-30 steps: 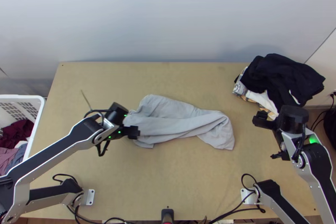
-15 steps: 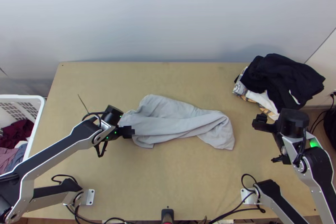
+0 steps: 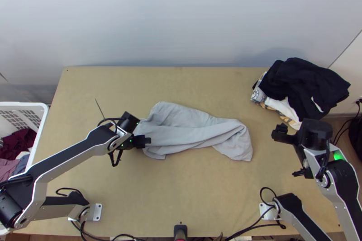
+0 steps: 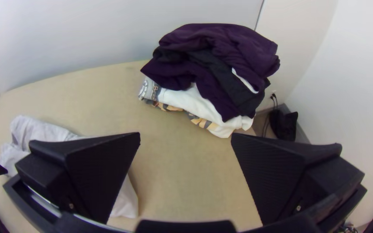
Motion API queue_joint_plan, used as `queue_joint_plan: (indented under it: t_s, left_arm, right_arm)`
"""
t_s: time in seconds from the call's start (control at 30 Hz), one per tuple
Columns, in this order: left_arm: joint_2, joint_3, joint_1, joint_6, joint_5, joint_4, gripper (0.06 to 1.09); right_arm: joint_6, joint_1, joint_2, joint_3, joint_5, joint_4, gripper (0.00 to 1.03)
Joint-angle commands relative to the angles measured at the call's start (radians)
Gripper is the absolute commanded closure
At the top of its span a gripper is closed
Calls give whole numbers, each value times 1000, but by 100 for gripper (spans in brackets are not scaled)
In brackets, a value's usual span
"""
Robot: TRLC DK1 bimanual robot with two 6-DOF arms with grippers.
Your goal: Fold the t-shirt
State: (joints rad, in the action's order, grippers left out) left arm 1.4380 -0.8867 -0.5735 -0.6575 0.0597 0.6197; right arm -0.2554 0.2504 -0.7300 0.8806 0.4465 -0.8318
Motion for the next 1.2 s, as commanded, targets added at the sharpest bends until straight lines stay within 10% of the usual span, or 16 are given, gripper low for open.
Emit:
queue_joint_plan:
  t_s: [0.0, 0.37, 0.7, 1.17]
  left_arm:
    - [53, -9, -6, -14, -12, 2, 60]
    - [47, -38, -20, -37, 91, 5, 105]
    - [10, -232, 27, -19, 111, 106, 105]
    - [29, -471, 104, 12, 124, 150, 105]
  right_arm:
    - [-24, 21, 4, -20, -22, -4, 5]
    - [-93, 124, -60, -98, -215, -43, 5]
    - [-177, 78, -204, -164, -494, 20, 7]
    - [-239, 170, -335, -256, -512, 188, 13]
